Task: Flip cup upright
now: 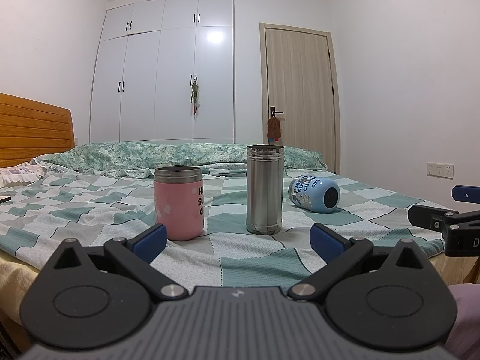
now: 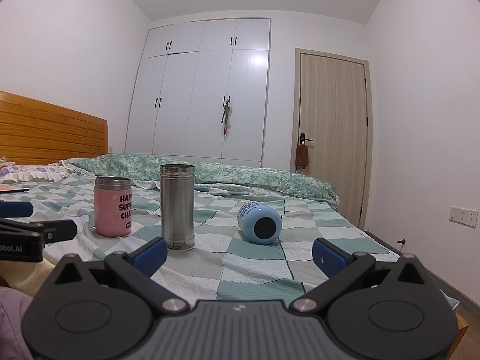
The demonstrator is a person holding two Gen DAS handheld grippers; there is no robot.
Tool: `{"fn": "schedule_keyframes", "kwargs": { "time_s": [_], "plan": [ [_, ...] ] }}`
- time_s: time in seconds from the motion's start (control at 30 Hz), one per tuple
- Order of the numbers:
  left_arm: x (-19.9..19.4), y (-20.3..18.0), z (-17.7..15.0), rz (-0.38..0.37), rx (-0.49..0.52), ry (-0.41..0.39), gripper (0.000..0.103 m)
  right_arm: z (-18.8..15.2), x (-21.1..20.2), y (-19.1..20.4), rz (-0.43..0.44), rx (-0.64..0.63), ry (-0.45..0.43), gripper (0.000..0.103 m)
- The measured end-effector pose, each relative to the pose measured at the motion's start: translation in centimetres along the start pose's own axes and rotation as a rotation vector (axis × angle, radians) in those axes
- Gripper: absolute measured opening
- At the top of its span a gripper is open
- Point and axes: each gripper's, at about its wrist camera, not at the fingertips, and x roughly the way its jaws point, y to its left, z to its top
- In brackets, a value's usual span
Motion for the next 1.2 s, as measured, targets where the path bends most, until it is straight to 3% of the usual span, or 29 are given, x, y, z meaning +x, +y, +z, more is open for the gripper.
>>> {"fn": "schedule_keyframes", "kwargs": {
  "time_s": [0.6, 0.77, 1.2],
  "plan": [
    [0.0, 0.1, 0.0, 0.003, -0.001, 0.004, 0.103, 0.1, 0.0, 0.0, -0.002, 0.000, 0.003, 0.103],
    [0.3, 0.3, 1.0, -0.031, -0.026, 0.019, 0.103, 1.1, 0.7, -0.7, 0.030, 0.008, 0.039, 0.103],
    [7.7, -2.3, 5.8, -0.070, 0.019, 0.004, 0.103, 6.9, 9.9, -3.4, 0.083, -0.074, 0.170, 0.103]
  ]
}}
